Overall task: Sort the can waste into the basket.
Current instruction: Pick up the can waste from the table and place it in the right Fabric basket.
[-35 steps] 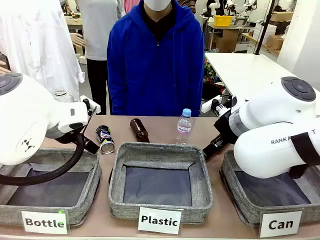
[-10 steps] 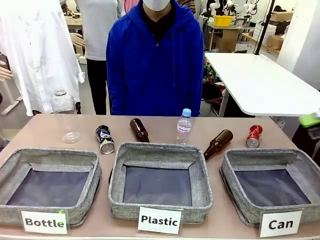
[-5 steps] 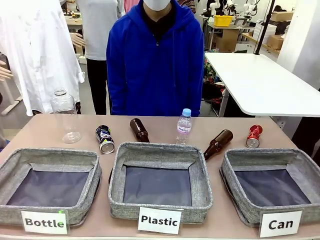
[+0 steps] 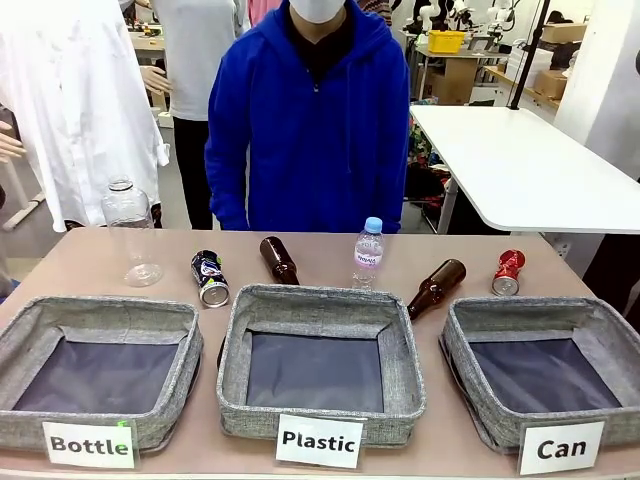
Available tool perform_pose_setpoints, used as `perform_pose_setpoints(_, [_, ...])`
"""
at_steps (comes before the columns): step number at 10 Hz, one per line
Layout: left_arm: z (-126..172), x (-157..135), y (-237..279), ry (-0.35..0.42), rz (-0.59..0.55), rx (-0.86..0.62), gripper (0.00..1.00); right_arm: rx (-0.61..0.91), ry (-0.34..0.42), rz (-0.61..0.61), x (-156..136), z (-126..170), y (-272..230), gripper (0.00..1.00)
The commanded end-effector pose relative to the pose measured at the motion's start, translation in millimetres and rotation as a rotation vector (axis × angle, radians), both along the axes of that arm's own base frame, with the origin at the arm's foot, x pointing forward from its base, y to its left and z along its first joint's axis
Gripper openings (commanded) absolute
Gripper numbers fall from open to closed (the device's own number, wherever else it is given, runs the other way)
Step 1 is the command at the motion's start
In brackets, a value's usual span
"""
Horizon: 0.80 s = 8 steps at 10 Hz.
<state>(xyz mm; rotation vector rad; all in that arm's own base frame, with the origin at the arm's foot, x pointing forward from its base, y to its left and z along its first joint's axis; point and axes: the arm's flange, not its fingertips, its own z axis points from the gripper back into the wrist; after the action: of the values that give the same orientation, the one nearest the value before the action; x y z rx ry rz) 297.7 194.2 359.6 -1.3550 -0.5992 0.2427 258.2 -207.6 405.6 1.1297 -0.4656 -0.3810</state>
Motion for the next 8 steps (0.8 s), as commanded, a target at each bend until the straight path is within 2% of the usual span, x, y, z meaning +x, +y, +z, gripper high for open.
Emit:
perform_pose_setpoints(1, [5.0, -5.6, 3.2, -0.033, -0.015, 0.012, 1.0, -0.001, -0.007, -0.029, -0.4, -2.2, -6.2, 1.0])
perform_pose_setpoints(3, [5.0, -5.6, 3.2, -0.033, -0.015, 0.012, 1.0, -0.294, 0.142, -0.123, 18.5, 35.8, 40.9, 1.0])
perform_pose_setpoints(5, [5.0, -5.6, 3.2, -0.033, -0.015, 0.012, 1.0, -0.607, 0.286, -0.145, 57.0, 78.8, 97.3, 1.0])
perform_pose_setpoints(7, [5.0, -5.6, 3.2, -0.033, -0.015, 0.012, 1.0, -0.811, 0.377, -0.132, 107.1, 95.1, 151.4, 1.0])
perform_pose_setpoints(8, [5.0, -5.6, 3.2, -0.033, -0.015, 0.012, 1.0, -0.887, 0.386, -0.113, 123.6, 97.2, 175.3, 1.0])
